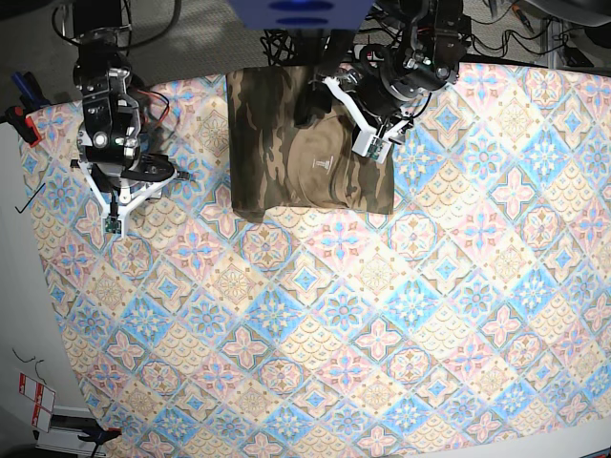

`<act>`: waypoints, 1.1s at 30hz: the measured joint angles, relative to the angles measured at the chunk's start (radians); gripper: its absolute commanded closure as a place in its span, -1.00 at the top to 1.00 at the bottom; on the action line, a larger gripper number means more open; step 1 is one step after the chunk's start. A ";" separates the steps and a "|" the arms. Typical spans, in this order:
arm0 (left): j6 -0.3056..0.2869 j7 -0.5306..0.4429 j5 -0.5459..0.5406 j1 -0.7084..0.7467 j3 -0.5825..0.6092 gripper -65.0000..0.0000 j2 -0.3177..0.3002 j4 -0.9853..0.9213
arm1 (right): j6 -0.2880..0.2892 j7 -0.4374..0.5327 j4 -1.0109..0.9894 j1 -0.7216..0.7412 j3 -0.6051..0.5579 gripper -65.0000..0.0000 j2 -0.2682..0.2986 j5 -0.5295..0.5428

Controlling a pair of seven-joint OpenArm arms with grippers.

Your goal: Fold the T-shirt properly

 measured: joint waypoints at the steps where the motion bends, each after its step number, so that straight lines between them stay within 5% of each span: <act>1: 0.001 -0.005 -0.002 -0.003 0.000 0.60 0.000 -0.021 | -0.001 -0.002 0.000 -0.005 0.000 -0.24 -0.001 0.000; 8: 0.004 -0.048 -0.021 -0.051 0.002 0.31 0.000 -0.111 | 0.000 -0.002 -0.001 -0.013 0.001 -0.24 0.000 0.000; 20: 0.004 -0.044 -0.022 -0.084 0.003 -0.96 0.023 -0.122 | 0.000 -0.002 -0.001 -0.014 -0.001 -0.24 0.000 0.000; 33: 0.000 0.029 -0.021 -0.069 -0.039 -1.00 0.019 0.032 | 0.000 0.008 -0.046 -0.013 -0.001 -0.24 0.000 -0.001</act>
